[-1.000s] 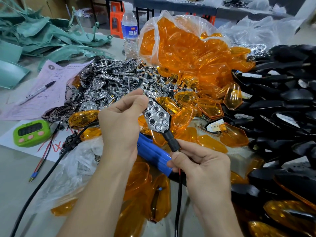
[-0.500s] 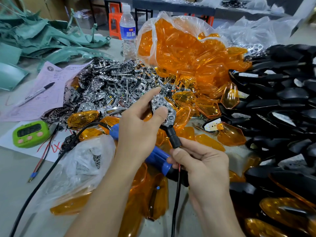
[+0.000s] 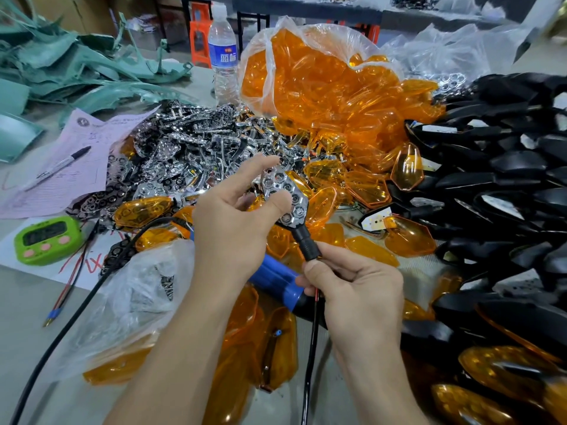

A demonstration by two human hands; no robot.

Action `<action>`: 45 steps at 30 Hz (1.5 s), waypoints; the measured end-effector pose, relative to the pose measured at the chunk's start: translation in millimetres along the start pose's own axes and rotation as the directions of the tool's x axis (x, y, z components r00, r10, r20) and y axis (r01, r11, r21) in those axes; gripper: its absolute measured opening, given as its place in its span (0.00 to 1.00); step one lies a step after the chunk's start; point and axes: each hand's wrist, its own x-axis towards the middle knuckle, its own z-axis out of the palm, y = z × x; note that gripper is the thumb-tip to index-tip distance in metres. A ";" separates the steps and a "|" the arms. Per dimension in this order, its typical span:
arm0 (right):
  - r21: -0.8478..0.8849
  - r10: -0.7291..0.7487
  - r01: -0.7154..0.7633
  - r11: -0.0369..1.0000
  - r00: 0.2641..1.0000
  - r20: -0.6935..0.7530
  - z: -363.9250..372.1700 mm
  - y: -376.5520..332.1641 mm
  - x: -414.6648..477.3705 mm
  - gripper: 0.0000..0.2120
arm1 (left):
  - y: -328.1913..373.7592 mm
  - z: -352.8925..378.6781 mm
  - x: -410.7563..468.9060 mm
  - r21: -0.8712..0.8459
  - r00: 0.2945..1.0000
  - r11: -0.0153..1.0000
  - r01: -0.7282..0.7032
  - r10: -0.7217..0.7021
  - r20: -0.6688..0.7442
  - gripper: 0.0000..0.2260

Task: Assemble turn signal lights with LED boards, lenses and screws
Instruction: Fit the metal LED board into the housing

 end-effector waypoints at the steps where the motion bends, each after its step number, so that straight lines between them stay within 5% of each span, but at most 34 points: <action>1: -0.013 0.002 -0.002 1.000 1.000 -0.007 -0.1 0.3 0.1 0.19 | 0.8 -0.3 -1.0 0.031 0.999 0.999 -0.029 0.030 -0.031 0.20; 4: -0.044 0.017 -0.018 0.999 0.999 -0.027 0.2 1.5 0.0 0.18 | 4.1 -2.1 -2.8 0.063 0.990 0.996 -0.070 0.077 -0.118 0.17; 11: -0.057 0.035 -0.037 0.998 0.999 -0.040 -2.3 2.1 1.4 0.17 | 8.7 -8.2 3.9 -0.286 0.982 0.947 0.147 -0.174 -0.071 0.14; 21: -0.090 0.000 -0.002 0.996 1.000 -0.022 -0.3 4.4 1.0 0.21 | 8.8 -14.3 6.3 -0.136 0.989 0.983 0.127 -0.136 -0.061 0.16; 32: -0.068 0.020 -0.020 0.997 1.000 0.008 -5.2 3.8 0.1 0.16 | 5.2 -29.7 13.3 -0.315 0.951 0.900 0.301 -0.307 0.031 0.09; 39: -0.089 0.031 -0.031 0.996 1.000 0.002 -4.9 5.8 -0.5 0.17 | 6.4 -26.2 12.2 -0.197 0.979 0.960 0.201 -0.204 0.004 0.14; 45: -0.109 0.000 0.000 0.994 1.000 0.002 -6.2 7.3 -0.7 0.17 | 2.1 -26.9 11.8 -0.238 0.968 0.940 0.244 -0.252 -0.005 0.11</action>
